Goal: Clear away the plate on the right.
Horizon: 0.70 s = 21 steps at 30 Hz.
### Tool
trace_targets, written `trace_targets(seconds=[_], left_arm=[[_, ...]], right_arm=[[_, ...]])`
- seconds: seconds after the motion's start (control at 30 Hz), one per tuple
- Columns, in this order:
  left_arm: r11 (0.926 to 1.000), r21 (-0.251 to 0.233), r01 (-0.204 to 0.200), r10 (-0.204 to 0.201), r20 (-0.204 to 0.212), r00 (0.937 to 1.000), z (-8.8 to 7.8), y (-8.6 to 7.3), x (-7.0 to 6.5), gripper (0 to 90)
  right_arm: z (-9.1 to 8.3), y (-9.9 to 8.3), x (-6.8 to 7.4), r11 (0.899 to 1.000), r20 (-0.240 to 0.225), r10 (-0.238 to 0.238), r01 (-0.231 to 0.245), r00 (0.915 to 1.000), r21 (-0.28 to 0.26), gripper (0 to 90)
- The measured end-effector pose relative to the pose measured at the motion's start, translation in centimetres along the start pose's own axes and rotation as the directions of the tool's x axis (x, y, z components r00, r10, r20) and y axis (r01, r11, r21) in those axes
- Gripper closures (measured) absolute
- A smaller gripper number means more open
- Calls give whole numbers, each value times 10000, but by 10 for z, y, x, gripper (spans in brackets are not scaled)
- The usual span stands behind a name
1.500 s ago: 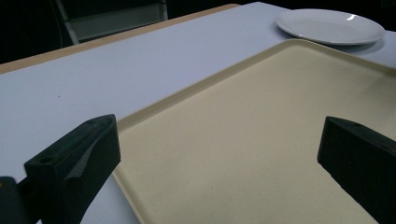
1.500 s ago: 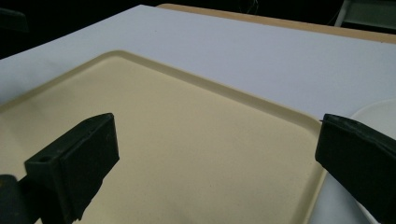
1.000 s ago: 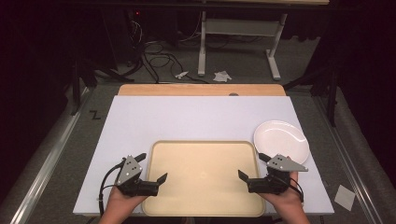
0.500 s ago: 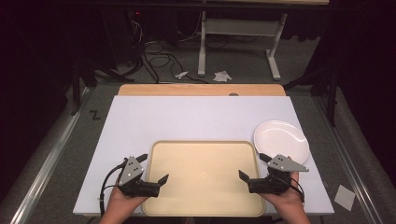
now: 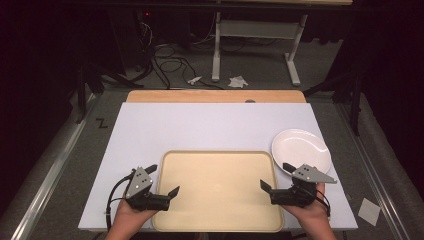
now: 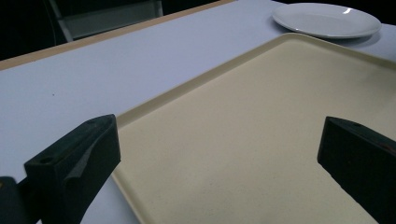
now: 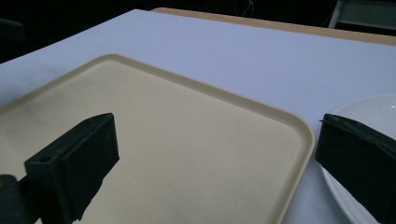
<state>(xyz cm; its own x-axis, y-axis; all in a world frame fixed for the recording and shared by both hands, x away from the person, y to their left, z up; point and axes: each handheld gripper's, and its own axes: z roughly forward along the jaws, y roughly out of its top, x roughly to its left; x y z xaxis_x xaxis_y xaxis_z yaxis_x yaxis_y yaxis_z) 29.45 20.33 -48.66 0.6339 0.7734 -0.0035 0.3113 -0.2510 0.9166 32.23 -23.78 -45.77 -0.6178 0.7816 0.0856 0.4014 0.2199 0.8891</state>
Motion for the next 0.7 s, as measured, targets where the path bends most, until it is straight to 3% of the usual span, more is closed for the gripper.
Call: trace_targets(seconds=[0.7], left_arm=[[10000, -26, -86, 86, -41, 10000, -1, 1, 3, 3]], right_arm=[[-18, -2, -35, 9981, 940, 610, -601, 9937, -123, 3]])
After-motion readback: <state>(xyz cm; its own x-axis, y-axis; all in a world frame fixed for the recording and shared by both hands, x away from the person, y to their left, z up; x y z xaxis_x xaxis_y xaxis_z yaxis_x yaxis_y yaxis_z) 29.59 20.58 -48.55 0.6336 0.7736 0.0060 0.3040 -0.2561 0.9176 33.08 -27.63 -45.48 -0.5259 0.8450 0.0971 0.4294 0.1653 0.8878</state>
